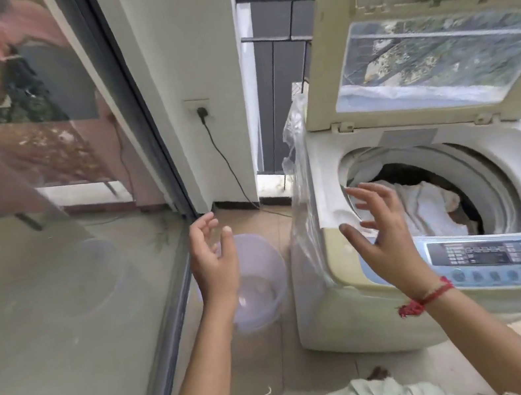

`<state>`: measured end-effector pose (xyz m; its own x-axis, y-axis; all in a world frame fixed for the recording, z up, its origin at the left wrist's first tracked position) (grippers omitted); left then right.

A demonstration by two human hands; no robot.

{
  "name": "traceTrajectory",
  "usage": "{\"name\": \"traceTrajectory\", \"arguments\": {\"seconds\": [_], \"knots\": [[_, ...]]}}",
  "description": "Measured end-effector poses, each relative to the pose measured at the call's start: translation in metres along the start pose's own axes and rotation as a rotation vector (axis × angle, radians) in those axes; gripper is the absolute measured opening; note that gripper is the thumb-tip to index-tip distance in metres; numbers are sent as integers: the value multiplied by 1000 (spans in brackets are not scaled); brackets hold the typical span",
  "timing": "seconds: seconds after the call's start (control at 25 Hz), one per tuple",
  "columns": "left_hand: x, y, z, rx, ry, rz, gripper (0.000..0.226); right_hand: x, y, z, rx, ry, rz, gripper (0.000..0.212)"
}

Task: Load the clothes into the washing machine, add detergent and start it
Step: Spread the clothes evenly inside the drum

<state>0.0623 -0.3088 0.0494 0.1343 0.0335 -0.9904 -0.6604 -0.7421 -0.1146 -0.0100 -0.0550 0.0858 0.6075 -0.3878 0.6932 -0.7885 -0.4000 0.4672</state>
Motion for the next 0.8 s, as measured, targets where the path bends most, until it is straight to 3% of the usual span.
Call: {"name": "traceTrajectory", "arguments": {"seconds": [0.28,0.64,0.8], "knots": [[-1,-17,71,154,45,41,22,-39,-2,-49,-81,-24,26,48],[-25,-55,270,272,163,125,18,-167,0,-207,-315,-64,124,47],[-35,-69,352,345,177,140,22,-217,15,-257,-340,-72,144,43]]}}
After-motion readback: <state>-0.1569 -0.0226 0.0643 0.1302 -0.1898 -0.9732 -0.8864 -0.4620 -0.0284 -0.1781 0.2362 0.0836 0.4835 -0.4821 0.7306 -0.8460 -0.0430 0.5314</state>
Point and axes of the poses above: each hand's wrist, its own y-axis towards the middle knuckle, its own z-axis out of the palm, x = y × z, the point moved 5 cm from there along y, towards the middle knuckle, and after that the axes turned 13 degrees about -z, right-handed, at the moved point
